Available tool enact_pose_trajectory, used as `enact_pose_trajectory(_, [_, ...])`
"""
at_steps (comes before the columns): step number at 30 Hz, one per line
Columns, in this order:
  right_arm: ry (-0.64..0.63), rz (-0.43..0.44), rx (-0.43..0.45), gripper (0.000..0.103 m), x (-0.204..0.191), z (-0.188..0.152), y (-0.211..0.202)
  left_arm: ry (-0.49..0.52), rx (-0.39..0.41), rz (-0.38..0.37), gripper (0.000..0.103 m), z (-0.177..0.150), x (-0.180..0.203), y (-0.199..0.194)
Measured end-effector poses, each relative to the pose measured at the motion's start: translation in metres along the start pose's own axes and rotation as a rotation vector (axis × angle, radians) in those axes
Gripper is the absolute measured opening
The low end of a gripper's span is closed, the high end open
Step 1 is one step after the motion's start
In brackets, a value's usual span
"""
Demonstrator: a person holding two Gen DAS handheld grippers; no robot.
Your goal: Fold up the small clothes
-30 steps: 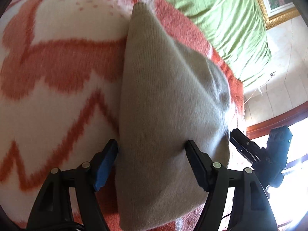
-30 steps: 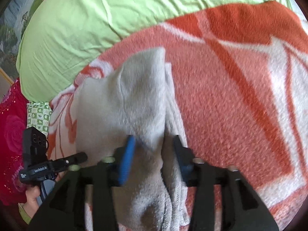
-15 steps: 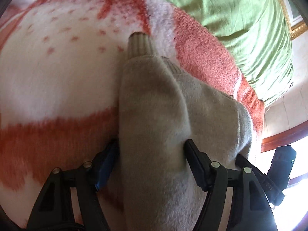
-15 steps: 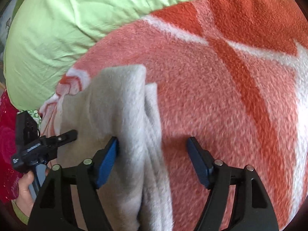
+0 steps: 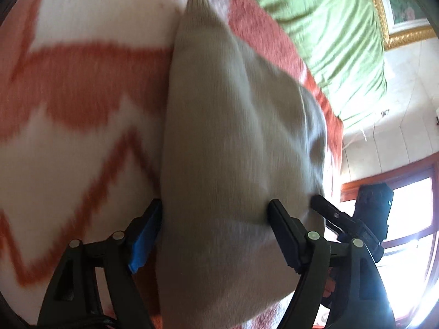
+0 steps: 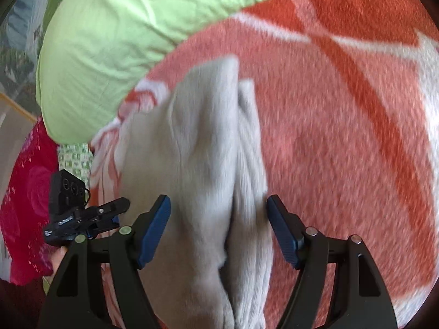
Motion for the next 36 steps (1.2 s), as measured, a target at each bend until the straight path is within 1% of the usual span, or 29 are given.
enact_pose_trajectory(1, [-0.002, -0.009, -0.016, 0.073, 0.003, -0.005, 0.002, 0.006, 0.001, 0.002, 0.078, -0.005, 0.000, 0.001])
enact_pose_trajectory(2, [0.004, -0.010, -0.022, 0.073, 0.006, -0.009, 0.004, 0.005, -0.017, 0.004, 0.077, -0.012, -0.003, 0.004])
enact_pose_trajectory(3, [0.020, 0.005, -0.016, 0.073, 0.009, -0.010, 0.004, -0.006, -0.035, -0.003, 0.077, -0.016, -0.005, 0.009])
enact_pose_trajectory(5, [0.031, 0.020, -0.012, 0.073, 0.011, -0.008, 0.003, -0.015, -0.035, -0.015, 0.077, -0.019, -0.006, 0.010])
enact_pose_trajectory(8, [0.006, 0.029, -0.007, 0.073, 0.009, 0.001, 0.002, 0.006, -0.033, -0.004, 0.077, -0.012, -0.001, 0.009])
enact_pose_trajectory(10, [0.009, 0.055, -0.004, 0.073, 0.009, 0.010, 0.006, 0.013, -0.031, -0.004, 0.077, -0.008, 0.001, 0.010])
enact_pose_trajectory(11, [0.016, 0.066, -0.004, 0.073, 0.009, 0.012, 0.009, 0.008, -0.035, -0.012, 0.077, -0.010, -0.009, 0.000])
enact_pose_trajectory(13, [0.033, 0.089, -0.008, 0.073, 0.012, 0.015, 0.017, -0.023, -0.045, -0.041, 0.077, -0.009, -0.016, -0.001])
enact_pose_trajectory(14, [0.038, 0.096, -0.008, 0.073, 0.012, 0.014, 0.020, -0.055, -0.043, -0.063, 0.076, -0.009, -0.019, 0.000])
enact_pose_trajectory(15, [0.039, 0.102, -0.006, 0.072, 0.011, 0.013, 0.023, -0.070, -0.040, -0.076, 0.072, -0.011, -0.022, -0.001])
enact_pose_trajectory(16, [0.037, 0.113, -0.005, 0.070, 0.010, 0.012, 0.024, -0.077, -0.036, -0.090, 0.068, -0.013, -0.023, -0.003])
enact_pose_trajectory(17, [0.035, 0.133, -0.014, 0.059, 0.008, 0.011, 0.028, -0.073, -0.032, -0.094, 0.062, -0.015, -0.022, -0.005])
enact_pose_trajectory(18, [0.051, 0.168, -0.033, 0.050, 0.007, 0.010, 0.032, -0.065, -0.025, -0.092, 0.057, -0.016, -0.022, -0.008])
enact_pose_trajectory(19, [0.070, 0.183, -0.034, 0.049, 0.008, 0.010, 0.033, -0.056, -0.016, -0.095, 0.054, -0.018, -0.020, -0.010])
enact_pose_trajectory(20, [0.076, 0.189, -0.032, 0.046, 0.008, 0.010, 0.032, -0.048, -0.001, -0.102, 0.048, -0.016, -0.010, -0.006])
enact_pose_trajectory(21, [0.077, 0.189, -0.027, 0.042, 0.006, 0.010, 0.029, -0.040, 0.010, -0.107, 0.044, -0.019, -0.009, -0.012])
enact_pose_trajectory(24, [0.079, 0.210, 0.006, 0.038, -0.006, 0.009, 0.016, -0.008, 0.043, -0.113, 0.039, -0.023, -0.004, -0.033])
enact_pose_trajectory(27, [0.077, 0.227, 0.047, 0.036, -0.027, 0.008, 0.002, 0.024, 0.077, -0.130, 0.037, -0.028, 0.003, -0.060])
enact_pose_trajectory(28, [0.075, 0.234, 0.058, 0.036, -0.034, 0.008, -0.001, 0.032, 0.090, -0.132, 0.037, -0.030, -0.004, -0.071])
enact_pose_trajectory(31, [0.043, 0.277, 0.087, 0.036, -0.072, 0.005, -0.006, 0.061, 0.150, -0.119, 0.037, -0.040, -0.013, -0.123])
enact_pose_trajectory(34, [0.002, 0.330, 0.076, 0.036, -0.112, -0.002, 0.005, 0.066, 0.189, -0.089, 0.037, -0.053, -0.035, -0.171])
enact_pose_trajectory(36, [-0.011, 0.366, 0.057, 0.036, -0.136, -0.008, 0.021, 0.071, 0.222, -0.046, 0.037, -0.062, -0.053, -0.203])
Point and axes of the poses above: each gripper's, at about its wrist camera, not at the fingertips, and y roughly the way its jaws point, x to its right, z to its top, the point moved 4 cm from there along y, roughly the way its jaws point
